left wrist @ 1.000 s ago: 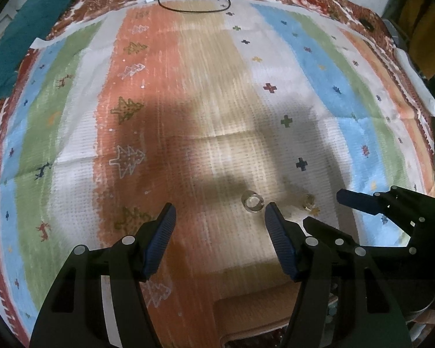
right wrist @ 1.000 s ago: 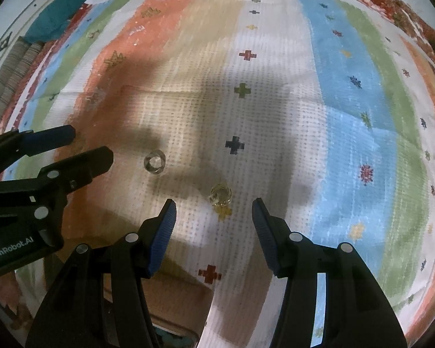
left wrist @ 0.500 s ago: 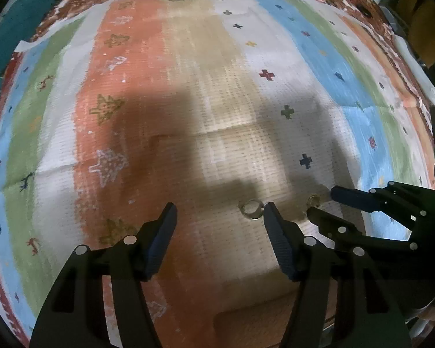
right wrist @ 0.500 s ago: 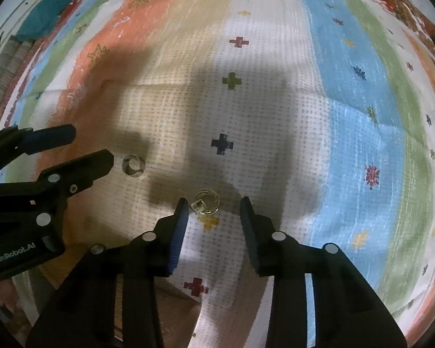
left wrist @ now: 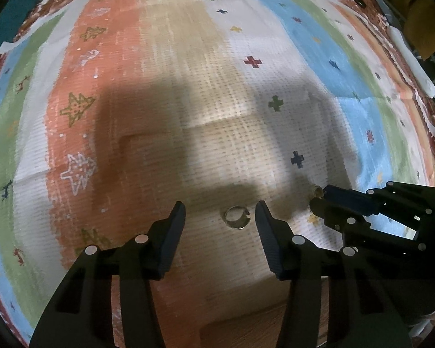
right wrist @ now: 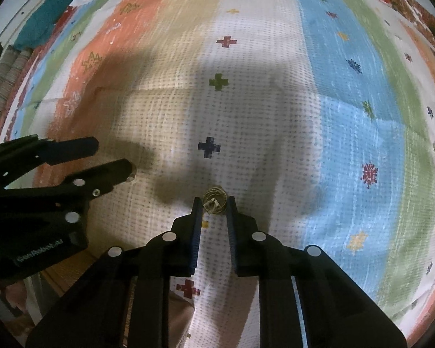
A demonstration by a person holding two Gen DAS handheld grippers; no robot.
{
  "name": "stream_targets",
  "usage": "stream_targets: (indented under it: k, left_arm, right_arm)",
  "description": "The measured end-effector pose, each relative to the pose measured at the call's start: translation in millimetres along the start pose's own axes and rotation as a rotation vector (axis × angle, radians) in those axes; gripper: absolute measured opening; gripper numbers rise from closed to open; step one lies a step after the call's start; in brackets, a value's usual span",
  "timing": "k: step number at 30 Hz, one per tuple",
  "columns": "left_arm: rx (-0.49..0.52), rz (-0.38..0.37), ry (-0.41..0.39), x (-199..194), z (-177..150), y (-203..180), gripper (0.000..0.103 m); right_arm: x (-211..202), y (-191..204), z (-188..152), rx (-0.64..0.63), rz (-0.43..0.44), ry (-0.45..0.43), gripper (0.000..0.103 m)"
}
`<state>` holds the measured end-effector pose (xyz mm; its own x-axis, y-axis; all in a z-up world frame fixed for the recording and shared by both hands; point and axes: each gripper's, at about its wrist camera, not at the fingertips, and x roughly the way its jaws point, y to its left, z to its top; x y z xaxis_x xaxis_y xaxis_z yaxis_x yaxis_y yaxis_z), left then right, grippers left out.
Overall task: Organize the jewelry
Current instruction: 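Grasp the small silver ring with the left tool while the right grasps the gold ring, then lift both held rings and carry them over the silver tin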
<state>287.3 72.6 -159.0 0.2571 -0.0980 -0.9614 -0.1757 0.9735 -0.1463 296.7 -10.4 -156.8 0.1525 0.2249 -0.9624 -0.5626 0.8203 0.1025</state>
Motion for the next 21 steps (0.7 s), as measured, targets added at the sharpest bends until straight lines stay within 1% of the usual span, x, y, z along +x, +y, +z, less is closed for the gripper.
stream_targets:
  k: [3,5,9,12,13,14,16,21]
  left_arm:
    - [0.006,0.003,0.011,5.1,0.9,-3.6,0.049]
    - [0.01,0.005,0.017,7.8,0.1,-4.7,0.049]
    - [0.023,0.017,0.019,10.9,2.2,-10.9,0.047]
    - [0.03,0.027,0.022,12.9,4.9,-15.3,0.04]
    - [0.037,0.037,0.024,14.4,5.1,-17.7,0.034]
    - [0.045,0.048,0.025,15.2,4.6,-19.5,0.031]
    - [0.055,0.064,0.026,18.3,6.3,-23.9,0.019]
    - [0.047,0.059,0.021,17.6,5.4,-24.4,0.019]
  right_arm:
    - [0.3,-7.2,-2.1,0.01,0.005,0.0,0.015]
    - [-1.5,-7.9,-3.8,0.01,0.004,0.0,0.011]
    - [-3.1,-10.0,-5.6,0.015,0.001,0.002,0.011]
    - [-2.5,-7.4,-5.6,0.011,0.003,0.002,0.011]
    - [-2.1,-6.6,-4.6,0.011,0.003,0.002,0.011]
    - [-1.9,-6.8,-3.7,0.011,0.004,0.002,0.011]
    - [-2.7,-7.7,-4.0,0.011,0.007,0.0,0.011]
    - [-7.4,-5.0,-1.9,0.011,0.012,-0.015,0.011]
